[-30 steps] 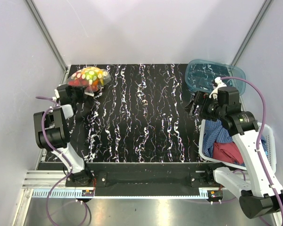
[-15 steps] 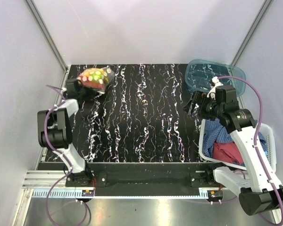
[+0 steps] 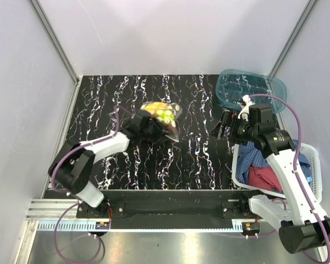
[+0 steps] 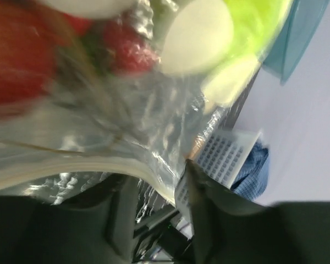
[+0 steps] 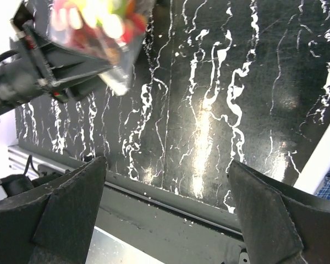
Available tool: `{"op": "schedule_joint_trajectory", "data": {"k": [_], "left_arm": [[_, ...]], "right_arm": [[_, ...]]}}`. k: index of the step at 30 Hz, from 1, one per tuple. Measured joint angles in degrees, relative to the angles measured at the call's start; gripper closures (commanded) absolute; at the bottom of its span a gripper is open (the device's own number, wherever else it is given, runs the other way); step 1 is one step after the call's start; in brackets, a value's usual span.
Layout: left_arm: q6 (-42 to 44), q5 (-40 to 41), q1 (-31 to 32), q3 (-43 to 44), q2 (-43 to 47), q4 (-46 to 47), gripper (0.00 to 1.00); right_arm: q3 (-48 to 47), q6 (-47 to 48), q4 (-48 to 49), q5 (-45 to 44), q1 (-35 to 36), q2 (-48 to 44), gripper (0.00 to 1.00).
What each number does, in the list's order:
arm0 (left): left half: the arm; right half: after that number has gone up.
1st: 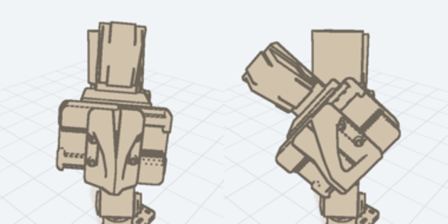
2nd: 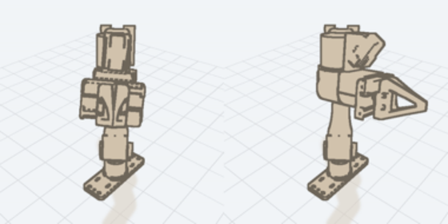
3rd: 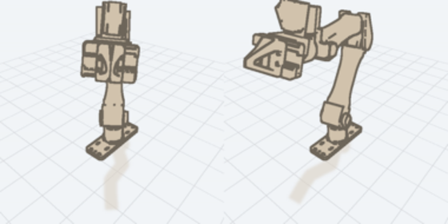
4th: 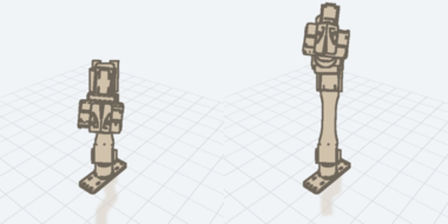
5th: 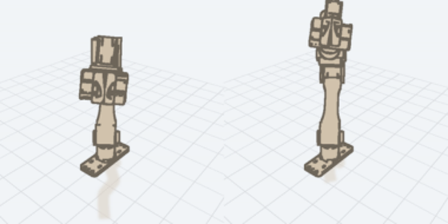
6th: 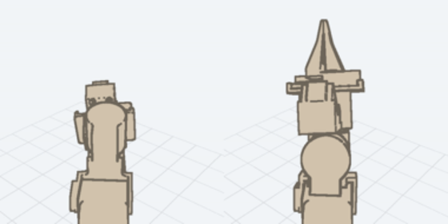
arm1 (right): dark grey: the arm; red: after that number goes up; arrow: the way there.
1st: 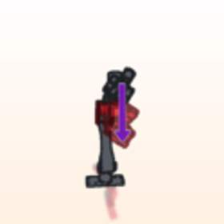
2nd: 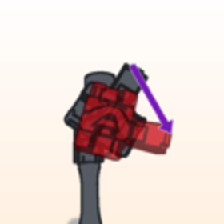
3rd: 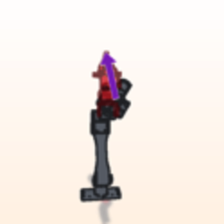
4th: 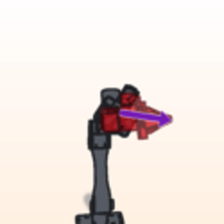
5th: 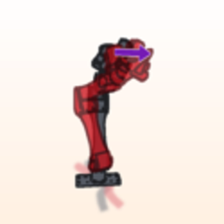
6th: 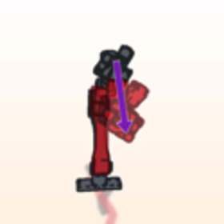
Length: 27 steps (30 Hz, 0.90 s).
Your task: Open the zip-top bag and remove the fake food
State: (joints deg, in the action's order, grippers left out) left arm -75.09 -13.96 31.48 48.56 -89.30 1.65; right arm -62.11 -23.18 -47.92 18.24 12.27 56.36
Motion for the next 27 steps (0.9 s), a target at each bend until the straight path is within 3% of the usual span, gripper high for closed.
{"op": "schedule_joint_trajectory", "data": {"k": [2, 3, 6, 11, 14, 19, 23, 27], "left_arm": [[0.04, -0.61, 3.02, 2.73, -1.97, -0.22, 0.29], [0.59, -1.07, 3.80, 4.15, -2.78, -0.79, 0.20], [4.44, -2.16, 5.64, 9.88, -3.69, -5.33, 0.19], [16.96, -2.54, 3.87, 13.25, 3.74, -16.04, 0.20], [24.44, -1.62, -2.69, 13.05, 10.95, -23.08, 0.20], [32.63, 0.04, -21.16, 10.78, 19.63, -27.52, 0.14], [36.85, -1.79, -29.64, 10.64, 16.04, -29.18, 0.18], [38.51, -7.02, -34.18, 10.21, 7.17, -29.33, 0.24]], "right_arm": [[0.52, 0.04, -0.07, 0.44, 0.00, -0.92, 0.00], [0.74, 0.07, -0.07, 0.48, 0.00, -1.16, 0.00], [1.14, 0.04, -0.13, 0.57, 0.00, -0.96, 0.00], [1.86, 0.00, -0.35, 2.16, 0.00, -0.02, 0.00], [1.92, -0.02, -0.39, 2.64, 0.00, -0.04, 0.00], [1.92, -0.87, -0.37, 4.33, 0.00, -0.04, 0.00], [1.92, -1.27, -0.39, 5.40, 0.00, -0.04, 0.00], [1.92, -1.62, -0.42, 5.42, 0.00, -0.07, 0.00]]}}
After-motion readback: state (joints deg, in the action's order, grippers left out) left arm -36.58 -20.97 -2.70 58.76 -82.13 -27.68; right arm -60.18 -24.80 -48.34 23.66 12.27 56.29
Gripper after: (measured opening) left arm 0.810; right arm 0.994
